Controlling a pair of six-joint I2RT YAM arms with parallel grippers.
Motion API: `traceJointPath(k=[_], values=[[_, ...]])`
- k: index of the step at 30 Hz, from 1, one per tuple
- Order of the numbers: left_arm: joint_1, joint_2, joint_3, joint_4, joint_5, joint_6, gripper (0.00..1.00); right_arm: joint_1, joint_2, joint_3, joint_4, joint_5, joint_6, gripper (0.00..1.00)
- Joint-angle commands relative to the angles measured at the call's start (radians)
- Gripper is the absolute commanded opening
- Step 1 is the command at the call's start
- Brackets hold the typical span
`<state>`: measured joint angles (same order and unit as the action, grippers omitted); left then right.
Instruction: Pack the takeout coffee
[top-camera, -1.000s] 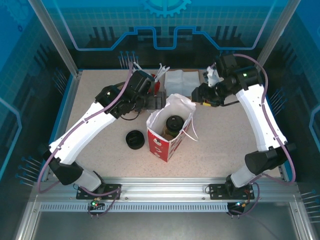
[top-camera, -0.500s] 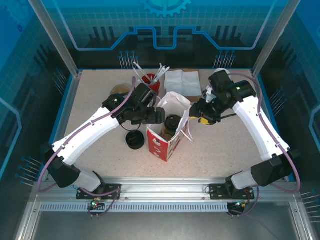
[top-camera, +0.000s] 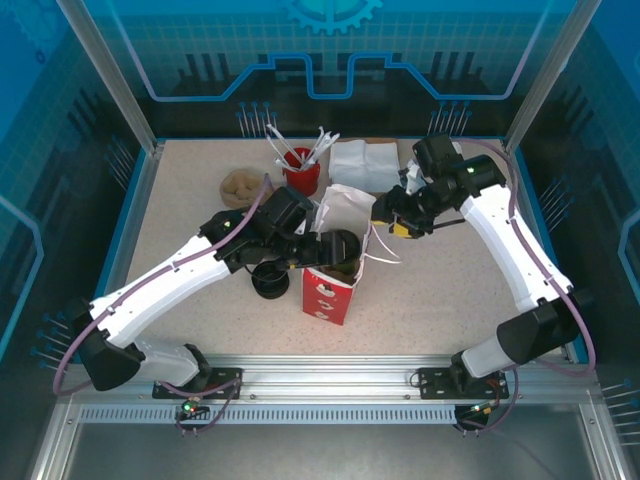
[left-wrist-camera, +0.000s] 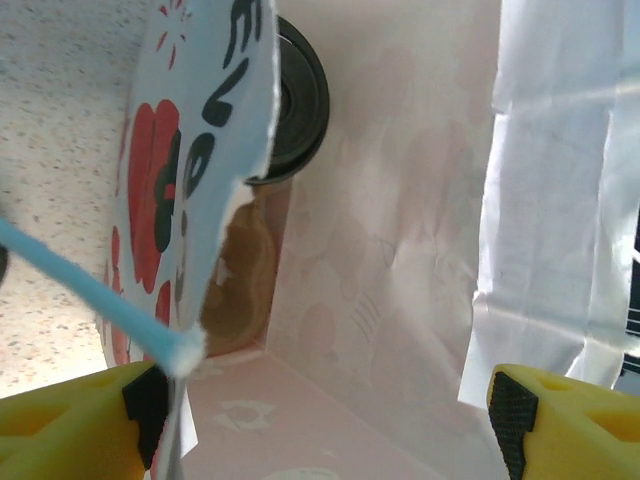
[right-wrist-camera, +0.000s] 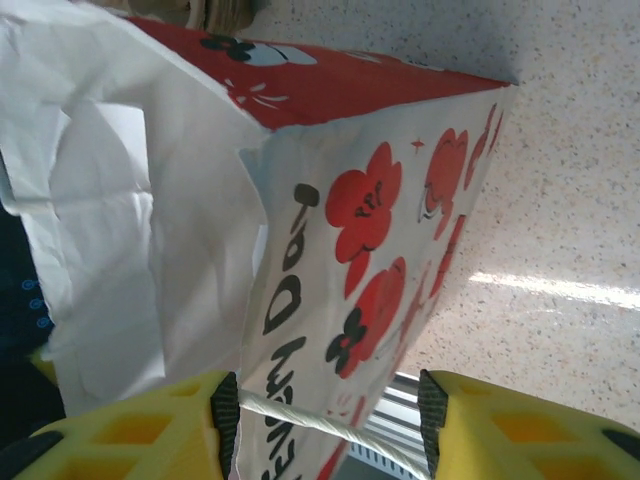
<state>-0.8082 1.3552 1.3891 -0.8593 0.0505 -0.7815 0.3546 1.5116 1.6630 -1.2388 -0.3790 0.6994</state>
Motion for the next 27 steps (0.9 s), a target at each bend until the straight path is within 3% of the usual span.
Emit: traceJointPath(k=[1,6,15,27], values=[[-0.005,-0.019,-0.025,0.061,0.034,-0.036,0.85,0.009,0.065,0.084,-0.001,-0.031,-0.040,0.52],[-0.006,-0.025,-0.032,0.057,0.017,-0.030,0.85,0.009,0.153,0.203,-0.066,-0.047,-0.091,0.52],[0.028,-0.091,0.013,-0.018,-0.095,0.060,0.90,-0.018,0.166,0.241,-0.099,-0.047,-0.135,0.51],[0.207,-0.064,0.168,-0.029,-0.191,0.147,0.92,-0.019,0.213,0.259,-0.058,-0.078,-0.178,0.50]])
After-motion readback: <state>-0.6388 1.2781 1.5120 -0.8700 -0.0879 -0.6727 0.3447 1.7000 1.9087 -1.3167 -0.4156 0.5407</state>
